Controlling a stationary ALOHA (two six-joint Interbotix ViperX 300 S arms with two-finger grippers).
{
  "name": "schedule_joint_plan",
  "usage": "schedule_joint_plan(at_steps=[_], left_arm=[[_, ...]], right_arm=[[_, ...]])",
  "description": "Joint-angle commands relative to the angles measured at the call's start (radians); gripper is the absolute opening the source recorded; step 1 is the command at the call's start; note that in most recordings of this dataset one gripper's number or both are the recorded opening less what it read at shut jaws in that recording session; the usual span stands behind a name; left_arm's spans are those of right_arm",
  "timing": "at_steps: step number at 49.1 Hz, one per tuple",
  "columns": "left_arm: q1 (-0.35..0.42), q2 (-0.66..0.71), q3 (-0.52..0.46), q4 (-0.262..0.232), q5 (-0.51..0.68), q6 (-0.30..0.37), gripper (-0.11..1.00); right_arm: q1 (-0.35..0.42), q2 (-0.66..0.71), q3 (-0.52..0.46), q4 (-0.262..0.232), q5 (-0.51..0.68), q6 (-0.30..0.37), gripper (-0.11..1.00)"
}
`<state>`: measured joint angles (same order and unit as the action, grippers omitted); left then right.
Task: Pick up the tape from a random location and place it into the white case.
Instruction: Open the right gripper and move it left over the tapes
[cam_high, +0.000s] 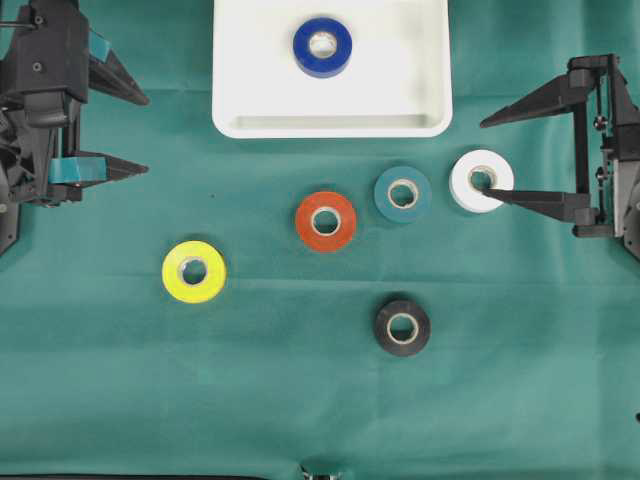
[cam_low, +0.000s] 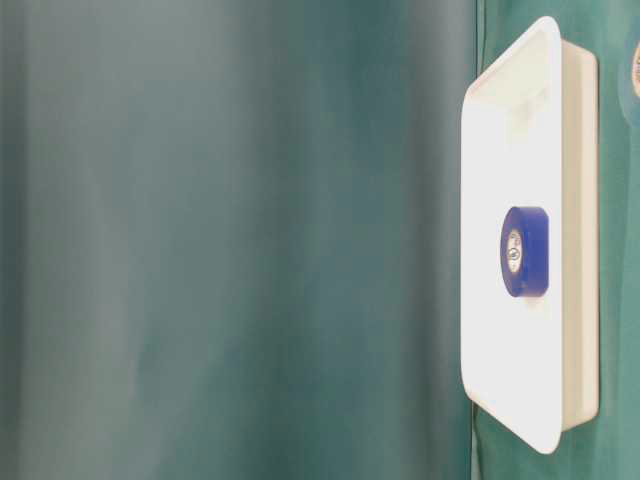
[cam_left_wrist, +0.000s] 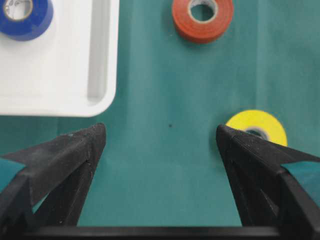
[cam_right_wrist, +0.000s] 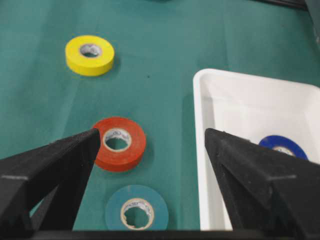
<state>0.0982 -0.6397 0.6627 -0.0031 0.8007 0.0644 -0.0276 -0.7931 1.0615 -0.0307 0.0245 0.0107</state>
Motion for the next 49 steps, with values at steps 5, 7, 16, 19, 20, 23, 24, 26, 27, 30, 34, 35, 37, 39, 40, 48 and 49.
schedule_joint_plan(at_steps=[5, 7, 16, 19, 20, 23, 24, 26, 27, 30, 34, 35, 37, 39, 40, 48, 49], left_arm=[[-0.003, -0.003, -0.017, -0.002, -0.008, 0.002, 0.98], [-0.003, -0.003, -0.017, -0.002, -0.008, 0.002, 0.98], [-0.003, -0.002, -0.018, -0.002, -0.008, 0.002, 0.98], [-0.003, -0.003, -0.017, -0.002, -0.008, 0.002, 0.98], [-0.003, -0.003, -0.017, -0.002, -0.008, 0.002, 0.98], [-0.003, -0.003, -0.017, -0.002, -0.008, 0.002, 0.98], [-0.003, -0.003, -0.017, -0.002, -0.008, 0.002, 0.98], [-0.003, -0.003, -0.018, -0.002, -0.008, 0.002, 0.98], [-0.005, -0.003, -0.018, -0.002, -0.008, 0.002, 0.98], [-0.003, -0.003, -0.018, -0.002, -0.008, 0.002, 0.98], [-0.003, -0.003, -0.018, -0.002, -0.008, 0.002, 0.98], [-0.003, -0.002, -0.018, -0.002, -0.008, 0.002, 0.98], [-0.003, -0.002, -0.018, -0.002, -0.008, 0.002, 0.98], [-0.003, -0.002, -0.017, -0.002, -0.008, 0.002, 0.98], [-0.003, -0.003, -0.018, -0.002, -0.008, 0.002, 0.98], [-0.003, -0.003, -0.018, -0.002, -0.008, 0.002, 0.98], [-0.003, -0.003, -0.018, -0.002, -0.008, 0.002, 0.98]], right_arm=[[0.012, -0.002, -0.028, 0.000, -0.005, 0.002, 0.92], [0.020, -0.002, -0.028, 0.000, -0.002, 0.002, 0.92], [0.058, -0.002, -0.029, 0.003, 0.017, 0.002, 0.92], [0.069, -0.002, -0.029, 0.003, 0.021, 0.003, 0.92], [0.074, -0.002, -0.028, 0.003, 0.021, 0.003, 0.92], [0.094, -0.002, -0.028, 0.003, 0.026, 0.003, 0.92], [0.101, -0.002, -0.029, 0.003, 0.028, 0.002, 0.92], [0.114, -0.002, -0.029, 0.003, 0.028, 0.002, 0.92], [0.120, -0.002, -0.029, 0.002, 0.028, 0.002, 0.92], [0.130, -0.002, -0.032, 0.003, 0.028, 0.002, 0.92], [0.130, -0.002, -0.034, 0.002, 0.028, 0.002, 0.92], [0.130, -0.002, -0.035, 0.002, 0.028, 0.002, 0.92], [0.130, 0.000, -0.035, 0.002, 0.029, 0.000, 0.92], [0.130, 0.003, -0.037, 0.002, 0.028, 0.000, 0.92], [0.130, 0.003, -0.037, 0.002, 0.028, 0.002, 0.92], [0.130, 0.021, -0.055, 0.002, 0.025, 0.002, 0.92], [0.130, 0.026, -0.058, 0.002, 0.025, 0.000, 0.92]])
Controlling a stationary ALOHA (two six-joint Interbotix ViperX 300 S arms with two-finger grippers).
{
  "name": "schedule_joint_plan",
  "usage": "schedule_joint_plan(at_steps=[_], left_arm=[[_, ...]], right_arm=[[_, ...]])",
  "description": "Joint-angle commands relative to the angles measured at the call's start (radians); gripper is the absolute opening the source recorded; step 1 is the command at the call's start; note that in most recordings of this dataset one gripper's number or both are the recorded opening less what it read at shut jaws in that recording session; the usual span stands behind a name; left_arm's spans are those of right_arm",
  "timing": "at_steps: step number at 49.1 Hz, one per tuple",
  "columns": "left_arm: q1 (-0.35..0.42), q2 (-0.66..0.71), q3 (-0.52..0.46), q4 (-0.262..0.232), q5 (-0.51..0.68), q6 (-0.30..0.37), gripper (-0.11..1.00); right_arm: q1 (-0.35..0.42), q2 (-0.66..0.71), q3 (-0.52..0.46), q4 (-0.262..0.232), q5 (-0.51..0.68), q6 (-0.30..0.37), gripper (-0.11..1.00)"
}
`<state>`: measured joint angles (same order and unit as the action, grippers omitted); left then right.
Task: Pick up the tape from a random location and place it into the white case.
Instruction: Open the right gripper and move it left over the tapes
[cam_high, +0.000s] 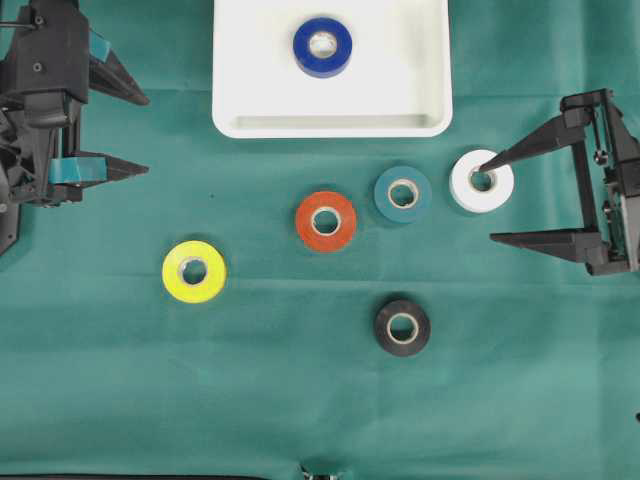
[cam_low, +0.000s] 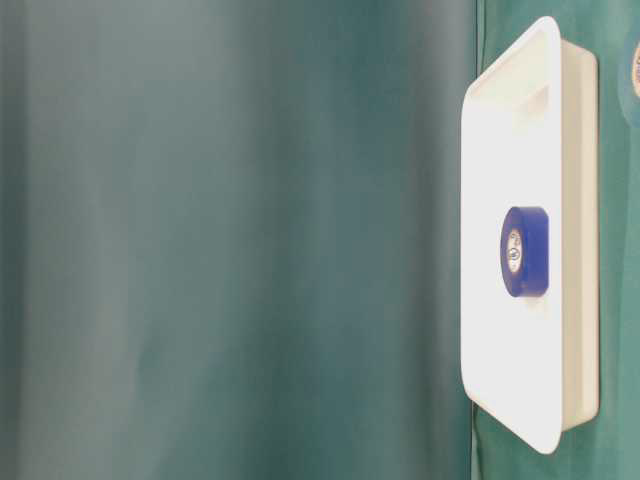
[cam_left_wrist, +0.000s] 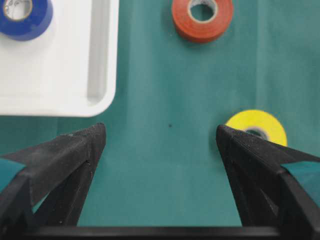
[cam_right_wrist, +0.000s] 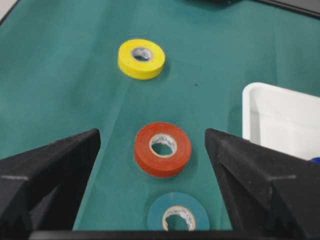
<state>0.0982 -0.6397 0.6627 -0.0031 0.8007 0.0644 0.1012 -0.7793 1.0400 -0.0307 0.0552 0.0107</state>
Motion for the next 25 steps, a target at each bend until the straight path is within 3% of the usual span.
schedule_joint_plan(at_steps=[1, 25], left_arm=[[-0.003, -0.003, -0.018, -0.002, -0.008, 0.002, 0.98], [-0.003, -0.003, -0.020, -0.002, -0.008, 0.000, 0.98]], right_arm=[[0.002, 0.020, -0.041, 0.000, -0.006, 0.000, 0.92], [0.002, 0.337, -0.293, -0.014, -0.009, -0.015, 0.92]])
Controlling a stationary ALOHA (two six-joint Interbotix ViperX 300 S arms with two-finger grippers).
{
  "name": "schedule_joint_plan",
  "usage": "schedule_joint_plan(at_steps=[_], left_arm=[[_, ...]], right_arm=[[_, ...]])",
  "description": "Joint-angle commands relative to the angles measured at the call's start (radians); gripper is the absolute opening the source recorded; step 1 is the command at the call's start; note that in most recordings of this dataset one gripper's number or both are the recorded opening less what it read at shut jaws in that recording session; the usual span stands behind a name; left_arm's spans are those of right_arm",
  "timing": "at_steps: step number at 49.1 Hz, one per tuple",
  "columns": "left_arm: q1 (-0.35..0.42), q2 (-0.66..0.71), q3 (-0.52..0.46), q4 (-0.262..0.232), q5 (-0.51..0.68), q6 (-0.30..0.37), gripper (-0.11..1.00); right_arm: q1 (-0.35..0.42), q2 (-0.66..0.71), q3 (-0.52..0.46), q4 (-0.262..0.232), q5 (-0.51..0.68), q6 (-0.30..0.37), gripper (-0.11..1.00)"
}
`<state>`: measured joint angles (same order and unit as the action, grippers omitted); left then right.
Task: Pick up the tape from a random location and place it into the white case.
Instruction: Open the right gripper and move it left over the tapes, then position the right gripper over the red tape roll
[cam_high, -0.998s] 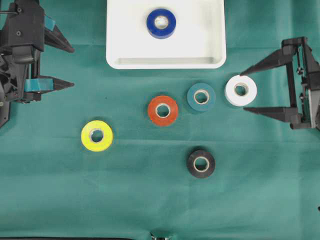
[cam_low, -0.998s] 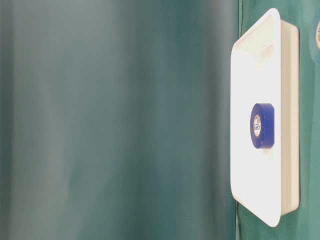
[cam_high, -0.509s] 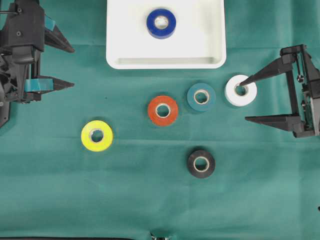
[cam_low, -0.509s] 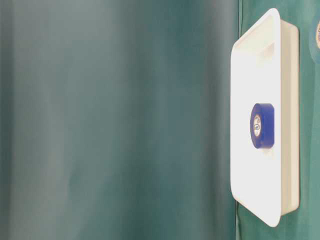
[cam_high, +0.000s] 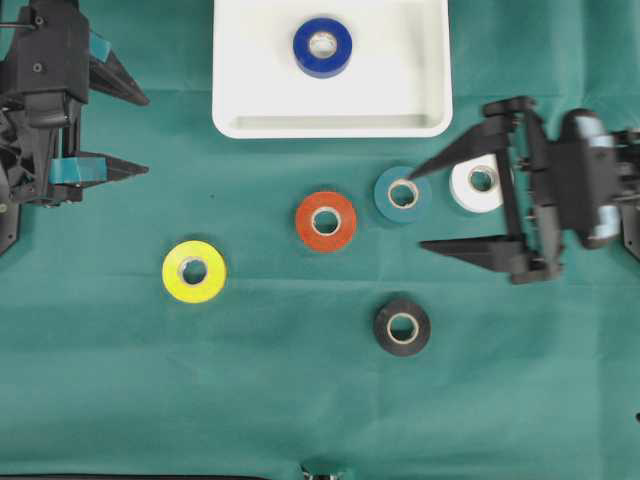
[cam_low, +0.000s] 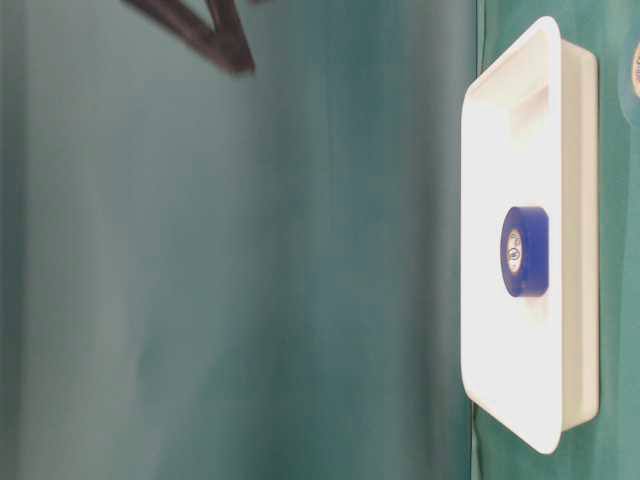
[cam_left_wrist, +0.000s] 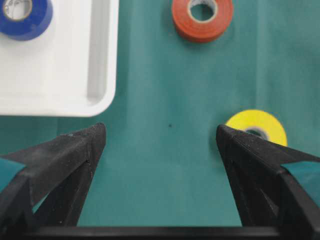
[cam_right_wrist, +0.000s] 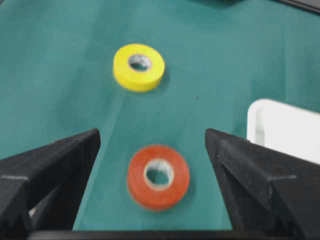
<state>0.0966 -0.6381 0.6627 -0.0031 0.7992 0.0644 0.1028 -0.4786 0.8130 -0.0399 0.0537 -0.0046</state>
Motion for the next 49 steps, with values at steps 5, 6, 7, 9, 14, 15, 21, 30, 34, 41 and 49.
schedule_joint_plan(at_steps=[5, 6, 7, 9, 14, 15, 21, 30, 34, 41, 49], left_arm=[[-0.002, -0.003, -0.020, -0.002, -0.006, 0.000, 0.98], [-0.002, -0.003, -0.020, -0.002, -0.006, 0.000, 0.98], [-0.002, -0.003, -0.018, -0.002, -0.006, 0.000, 0.98], [-0.002, -0.005, -0.020, -0.002, -0.006, 0.000, 0.98], [-0.002, -0.003, -0.018, -0.002, -0.005, 0.000, 0.98], [-0.002, -0.003, -0.020, -0.002, -0.005, 0.000, 0.98], [-0.002, -0.003, -0.020, -0.002, -0.005, 0.000, 0.98], [-0.002, -0.005, -0.020, -0.002, -0.003, 0.000, 0.98], [-0.002, -0.003, -0.020, -0.002, -0.002, 0.000, 0.98], [-0.002, -0.003, -0.020, -0.002, -0.002, -0.002, 0.98], [-0.002, -0.003, -0.020, -0.002, -0.002, -0.002, 0.98]], right_arm=[[0.000, 0.107, -0.132, -0.009, -0.008, 0.000, 0.92], [0.000, 0.121, -0.144, -0.011, -0.009, 0.000, 0.92], [0.000, 0.137, -0.156, -0.011, -0.008, 0.000, 0.92], [-0.002, 0.170, -0.186, -0.014, -0.009, 0.000, 0.92], [-0.002, 0.230, -0.244, -0.014, -0.005, -0.002, 0.92], [-0.002, 0.241, -0.255, -0.015, -0.005, -0.002, 0.92], [-0.002, 0.285, -0.304, -0.015, 0.005, -0.002, 0.92], [-0.002, 0.298, -0.318, -0.015, 0.012, 0.003, 0.92], [-0.002, 0.299, -0.318, -0.014, 0.025, 0.008, 0.92], [-0.002, 0.298, -0.319, -0.011, 0.049, 0.012, 0.92], [-0.002, 0.299, -0.324, -0.009, 0.086, 0.025, 0.92]])
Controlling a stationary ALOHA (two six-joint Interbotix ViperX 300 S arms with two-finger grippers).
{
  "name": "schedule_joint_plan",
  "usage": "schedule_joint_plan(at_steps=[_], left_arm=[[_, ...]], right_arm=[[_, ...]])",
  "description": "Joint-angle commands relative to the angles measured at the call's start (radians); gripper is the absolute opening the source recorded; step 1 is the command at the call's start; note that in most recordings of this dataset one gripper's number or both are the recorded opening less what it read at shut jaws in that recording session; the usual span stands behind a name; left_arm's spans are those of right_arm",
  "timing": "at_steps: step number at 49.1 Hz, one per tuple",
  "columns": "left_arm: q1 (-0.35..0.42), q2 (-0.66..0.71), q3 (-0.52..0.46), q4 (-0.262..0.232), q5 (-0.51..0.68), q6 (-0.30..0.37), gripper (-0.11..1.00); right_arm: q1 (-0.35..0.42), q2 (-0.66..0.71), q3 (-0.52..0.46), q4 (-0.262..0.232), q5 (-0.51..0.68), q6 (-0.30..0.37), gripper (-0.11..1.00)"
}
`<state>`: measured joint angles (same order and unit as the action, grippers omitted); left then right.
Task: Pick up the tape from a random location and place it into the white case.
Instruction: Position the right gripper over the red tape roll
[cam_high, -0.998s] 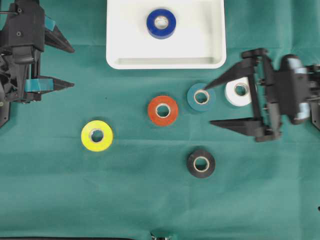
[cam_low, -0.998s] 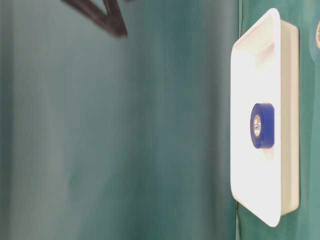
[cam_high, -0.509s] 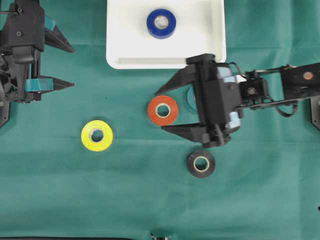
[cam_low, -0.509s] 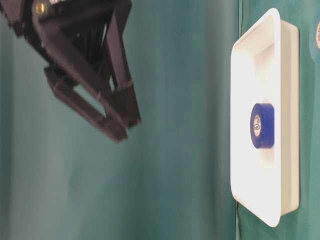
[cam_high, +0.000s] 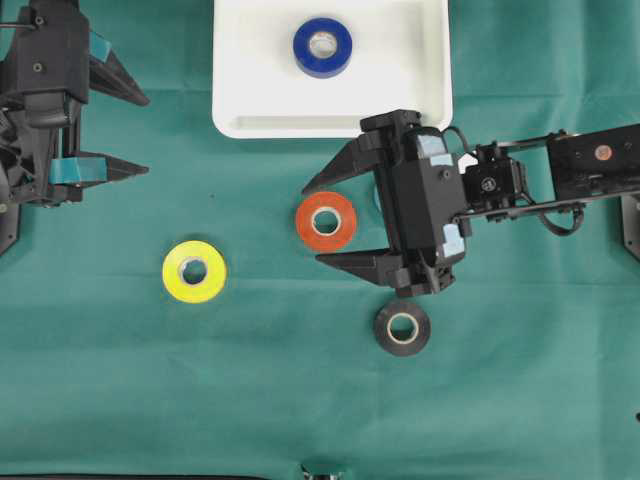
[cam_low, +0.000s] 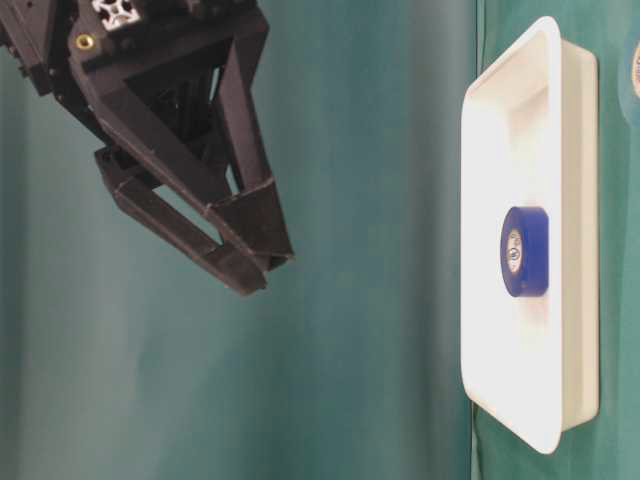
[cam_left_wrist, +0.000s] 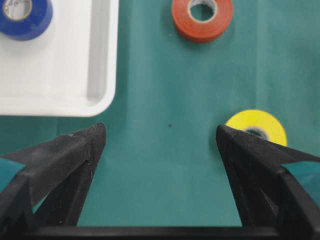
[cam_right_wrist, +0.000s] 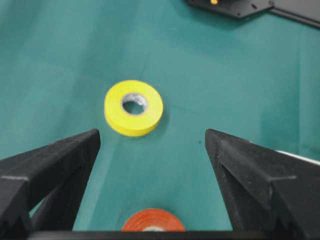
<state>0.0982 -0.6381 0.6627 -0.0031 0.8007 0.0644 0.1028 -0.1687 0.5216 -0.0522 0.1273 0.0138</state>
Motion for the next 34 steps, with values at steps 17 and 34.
schedule_joint_plan(at_steps=[17, 34], left_arm=[[-0.003, -0.003, -0.020, -0.002, -0.005, -0.002, 0.98], [0.008, -0.002, -0.020, -0.002, -0.008, -0.005, 0.98]], right_arm=[[-0.002, 0.015, -0.089, 0.003, 0.227, 0.064, 0.92], [-0.002, 0.112, -0.233, 0.006, 0.535, 0.078, 0.92]])
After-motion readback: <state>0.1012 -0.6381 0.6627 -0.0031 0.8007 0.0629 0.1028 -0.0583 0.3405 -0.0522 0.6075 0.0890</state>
